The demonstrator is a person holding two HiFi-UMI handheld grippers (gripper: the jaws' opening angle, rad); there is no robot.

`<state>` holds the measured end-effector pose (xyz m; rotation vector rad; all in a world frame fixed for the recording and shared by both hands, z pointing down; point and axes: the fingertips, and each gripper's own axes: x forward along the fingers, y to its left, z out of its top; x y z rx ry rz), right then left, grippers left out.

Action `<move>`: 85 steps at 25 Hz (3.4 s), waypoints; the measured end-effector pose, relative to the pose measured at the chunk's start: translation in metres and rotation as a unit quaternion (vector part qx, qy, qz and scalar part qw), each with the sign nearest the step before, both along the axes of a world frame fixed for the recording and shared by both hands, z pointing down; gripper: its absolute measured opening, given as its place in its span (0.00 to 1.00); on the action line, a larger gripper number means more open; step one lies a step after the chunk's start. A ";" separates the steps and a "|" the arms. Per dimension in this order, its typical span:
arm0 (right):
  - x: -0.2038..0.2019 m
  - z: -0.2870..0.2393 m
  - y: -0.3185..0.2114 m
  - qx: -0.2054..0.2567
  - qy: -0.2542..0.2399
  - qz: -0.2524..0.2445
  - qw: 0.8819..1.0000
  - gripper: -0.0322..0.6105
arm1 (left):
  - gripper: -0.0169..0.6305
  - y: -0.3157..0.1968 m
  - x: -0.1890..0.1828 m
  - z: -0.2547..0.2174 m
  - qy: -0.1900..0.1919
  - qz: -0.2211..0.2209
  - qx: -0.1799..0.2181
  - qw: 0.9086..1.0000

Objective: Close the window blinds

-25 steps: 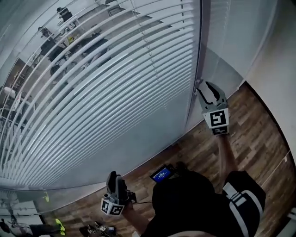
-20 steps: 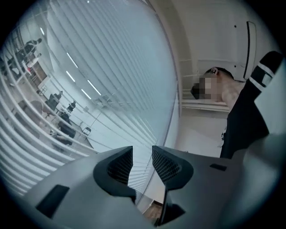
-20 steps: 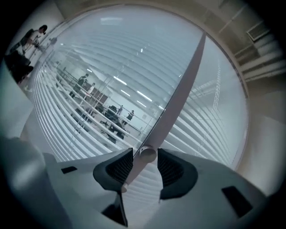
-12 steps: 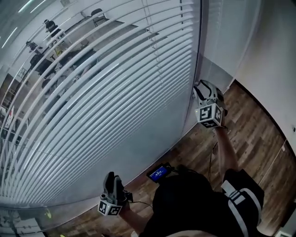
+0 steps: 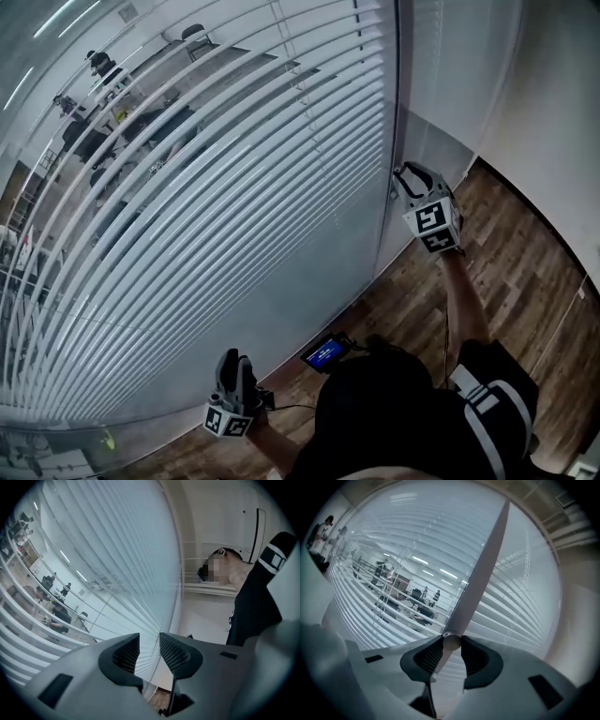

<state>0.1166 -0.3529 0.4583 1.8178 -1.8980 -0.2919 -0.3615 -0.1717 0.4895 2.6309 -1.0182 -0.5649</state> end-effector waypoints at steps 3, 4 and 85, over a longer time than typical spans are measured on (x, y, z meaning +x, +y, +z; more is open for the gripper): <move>0.000 0.002 0.001 -0.007 -0.060 -0.001 0.998 0.25 | 0.23 0.001 0.005 -0.002 -0.003 0.009 0.010 1.000; 0.001 0.005 0.002 -0.008 -0.080 -0.001 0.997 0.25 | 0.23 0.002 0.006 0.000 -0.003 0.013 0.015 1.000; 0.006 -0.017 -0.003 -0.026 -0.010 -0.010 1.000 0.25 | 0.23 0.007 0.022 -0.023 -0.018 -0.002 0.003 1.000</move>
